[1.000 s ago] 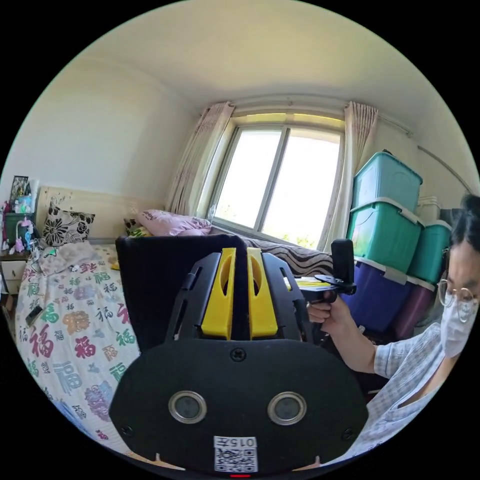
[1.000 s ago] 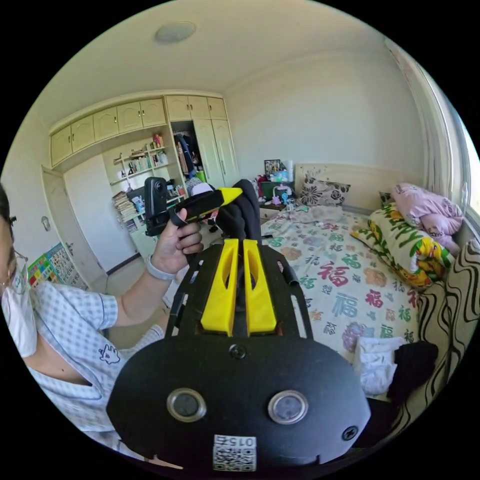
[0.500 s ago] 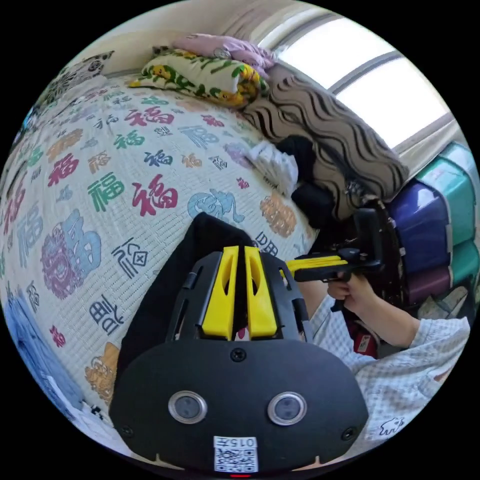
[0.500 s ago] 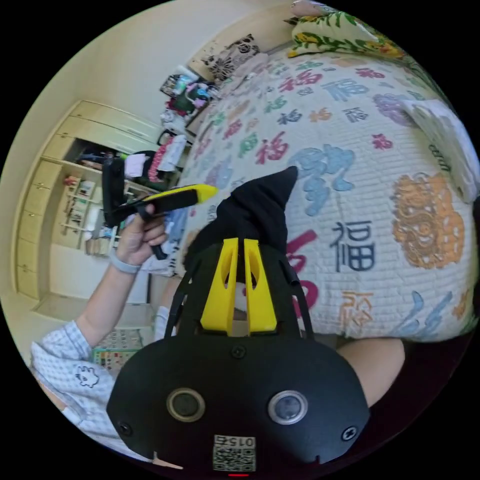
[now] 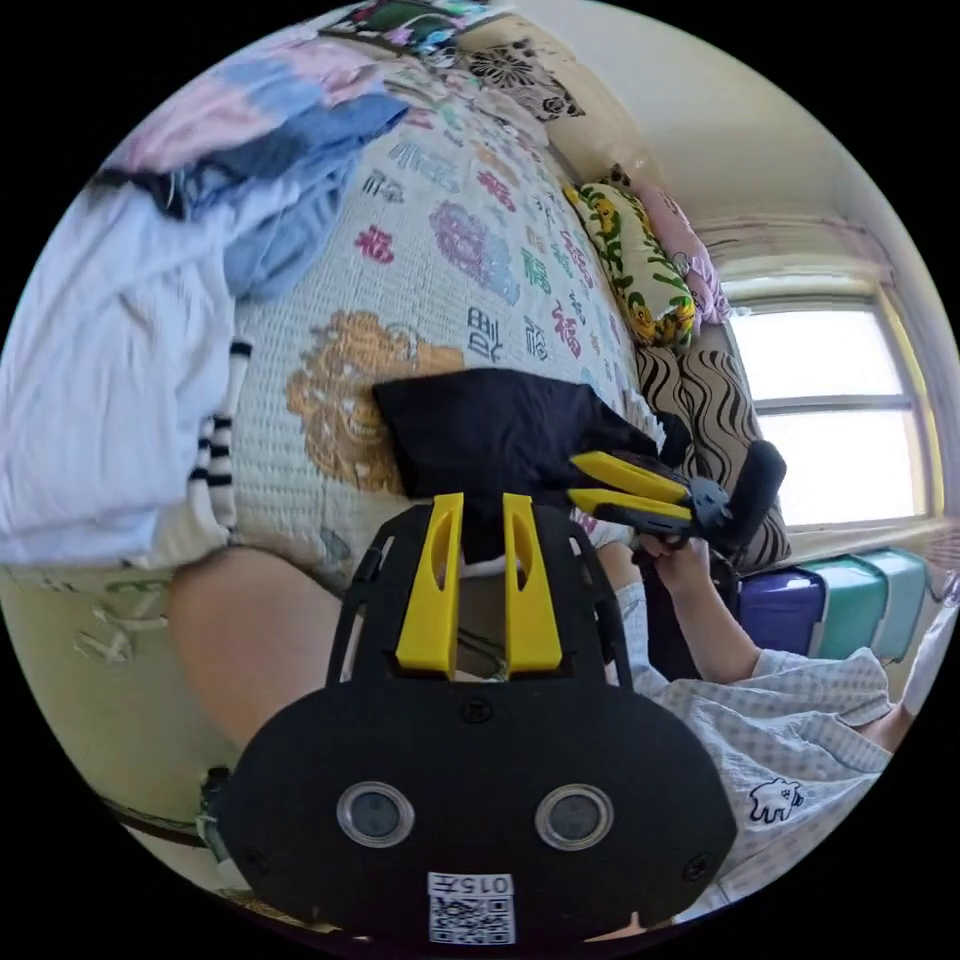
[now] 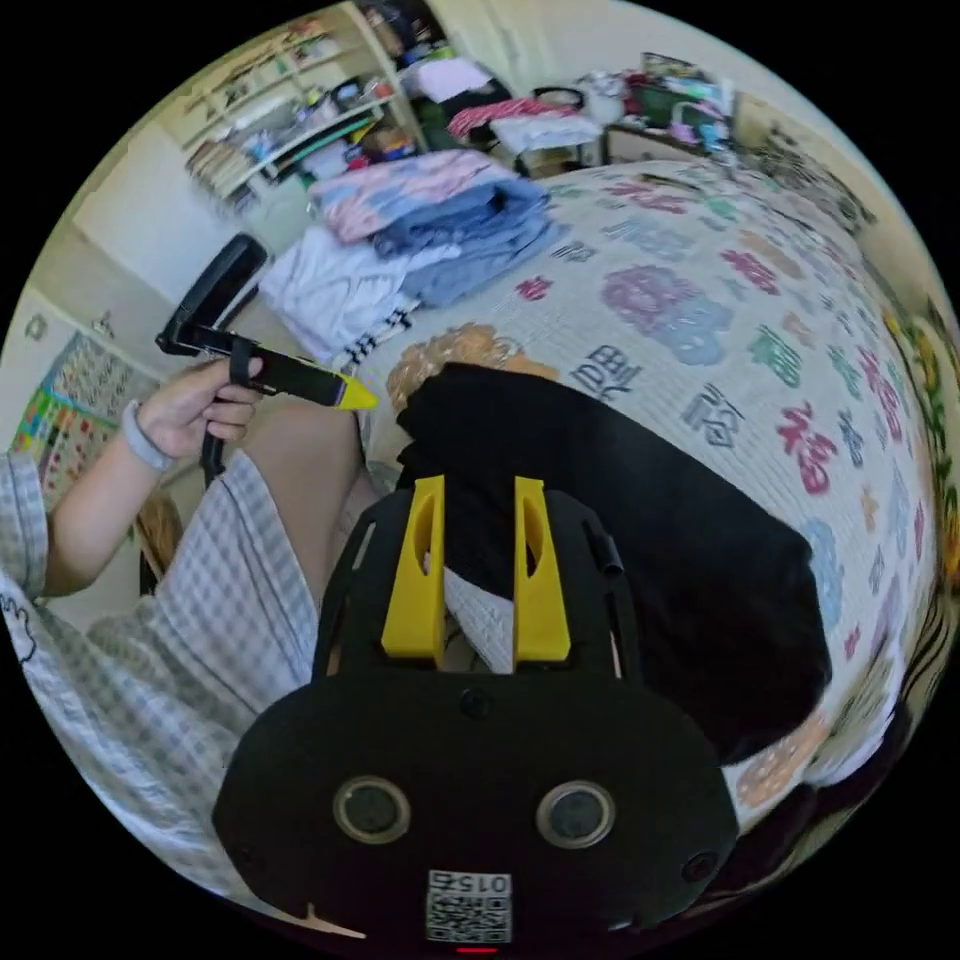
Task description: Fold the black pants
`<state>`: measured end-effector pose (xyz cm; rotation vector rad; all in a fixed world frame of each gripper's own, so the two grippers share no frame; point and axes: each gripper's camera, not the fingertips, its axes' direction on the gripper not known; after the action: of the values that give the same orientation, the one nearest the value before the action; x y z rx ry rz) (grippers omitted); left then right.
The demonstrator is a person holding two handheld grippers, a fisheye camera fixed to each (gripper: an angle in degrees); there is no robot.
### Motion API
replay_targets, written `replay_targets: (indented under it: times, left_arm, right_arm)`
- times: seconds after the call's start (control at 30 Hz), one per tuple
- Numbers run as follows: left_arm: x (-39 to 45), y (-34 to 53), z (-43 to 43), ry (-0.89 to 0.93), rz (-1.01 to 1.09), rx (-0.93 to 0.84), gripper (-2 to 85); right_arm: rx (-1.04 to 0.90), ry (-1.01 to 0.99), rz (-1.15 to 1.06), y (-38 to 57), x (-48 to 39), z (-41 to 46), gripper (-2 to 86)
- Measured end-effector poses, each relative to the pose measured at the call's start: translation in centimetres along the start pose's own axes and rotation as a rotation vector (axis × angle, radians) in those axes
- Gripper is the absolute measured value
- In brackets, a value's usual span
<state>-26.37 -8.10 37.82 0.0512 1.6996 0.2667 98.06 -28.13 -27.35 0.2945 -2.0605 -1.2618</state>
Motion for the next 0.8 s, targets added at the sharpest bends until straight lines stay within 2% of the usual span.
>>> replay_targets:
  times: [0.07, 0.13, 0.23, 0.3, 0.4, 0.5, 0.6, 0.73, 0.8]
  left_arm:
    - [0.3, 0.0, 0.7, 0.016, 0.002, -0.06, 8.3]
    - [1.4, -0.4, 1.6, -0.057, 0.035, -0.162, 8.9]
    - [2.7, -1.0, 2.4, -0.069, 0.053, -0.221, 9.9]
    - [3.0, -1.4, 2.6, -0.044, 0.031, -0.211, 10.3]
    - [3.4, -2.2, 3.1, -0.064, -0.001, -0.185, 9.8]
    - [4.7, -2.9, 3.3, -0.112, 0.048, -0.21, 8.1]
    - [6.1, -3.1, 2.6, -0.119, 0.117, -0.202, 3.7]
    - [8.6, -3.5, -1.8, -0.058, 0.199, -0.075, 0.4]
    - [10.1, -4.0, -4.4, -0.104, 0.241, -0.028, 0.0]
  right_arm:
    - [-0.093, 0.02, -0.069, -2.0, -1.0, 2.0, 12.2]
    - [-0.198, 0.062, -0.133, -4.0, -2.0, 4.1, 12.8]
    - [-0.267, 0.131, -0.163, -5.4, -2.0, 5.3, 10.6]
    - [-0.256, 0.097, -0.132, -5.7, -1.2, 4.6, 7.5]
    - [-0.1, -0.072, 0.028, -5.4, 2.0, 0.8, 1.9]
    - [0.084, -0.205, 0.202, -4.2, 6.7, -4.6, 0.5]
    - [0.267, -0.235, 0.33, -1.7, 11.6, -10.8, 0.0]
    - [0.523, -0.205, 0.517, 4.7, 18.2, -20.5, -0.2]
    - [0.617, -0.16, 0.594, 8.3, 20.5, -24.3, -0.2]
